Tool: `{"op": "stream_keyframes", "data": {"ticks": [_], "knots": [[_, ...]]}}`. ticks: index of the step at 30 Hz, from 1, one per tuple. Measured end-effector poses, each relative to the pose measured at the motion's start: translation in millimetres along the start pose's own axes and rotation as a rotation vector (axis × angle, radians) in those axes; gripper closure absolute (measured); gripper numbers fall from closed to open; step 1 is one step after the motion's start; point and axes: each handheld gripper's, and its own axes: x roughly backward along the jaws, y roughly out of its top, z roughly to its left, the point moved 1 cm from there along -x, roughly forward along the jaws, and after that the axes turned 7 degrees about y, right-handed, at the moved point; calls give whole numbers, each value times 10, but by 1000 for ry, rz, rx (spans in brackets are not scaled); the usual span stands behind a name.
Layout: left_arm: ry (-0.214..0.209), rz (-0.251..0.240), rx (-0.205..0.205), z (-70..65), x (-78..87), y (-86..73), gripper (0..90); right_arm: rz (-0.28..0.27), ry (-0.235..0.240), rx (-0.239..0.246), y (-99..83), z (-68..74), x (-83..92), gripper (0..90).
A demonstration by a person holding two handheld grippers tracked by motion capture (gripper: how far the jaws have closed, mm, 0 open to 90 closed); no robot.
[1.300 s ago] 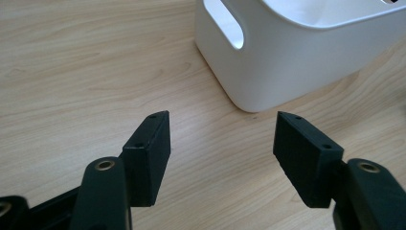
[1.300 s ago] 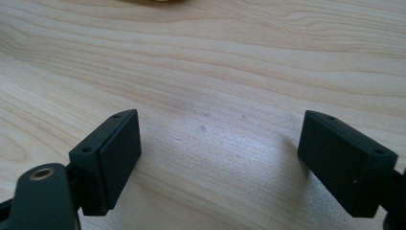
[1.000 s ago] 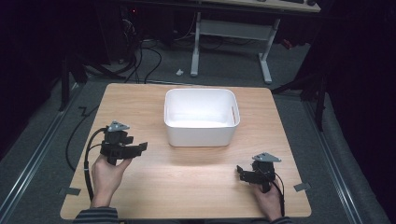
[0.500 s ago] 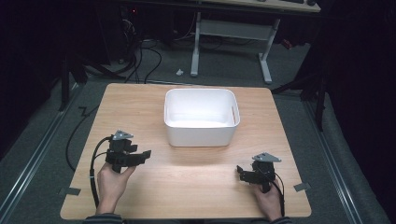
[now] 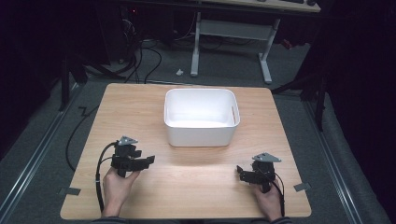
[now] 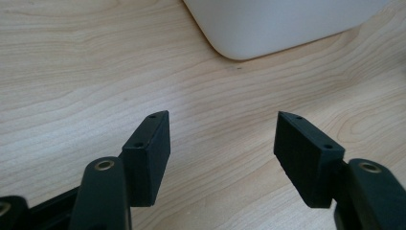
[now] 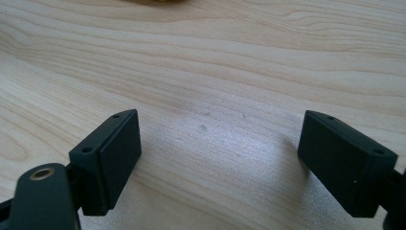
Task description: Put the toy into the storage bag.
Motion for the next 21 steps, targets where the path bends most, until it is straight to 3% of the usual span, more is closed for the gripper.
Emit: {"op": "stream_keyframes", "data": {"ticks": [10, 15, 21], "knots": [[-7, 19, 2, -53, -129, -82, 370, 0, 1, -1, -1, 2, 1, 147], [3, 37, -18, -108, -201, -124, 354, 0, 1, 0, -1, 1, 1, 147], [15, 25, -20, -164, -277, -173, 359, 0, 1, -1, -1, 3, 1, 147]]}}
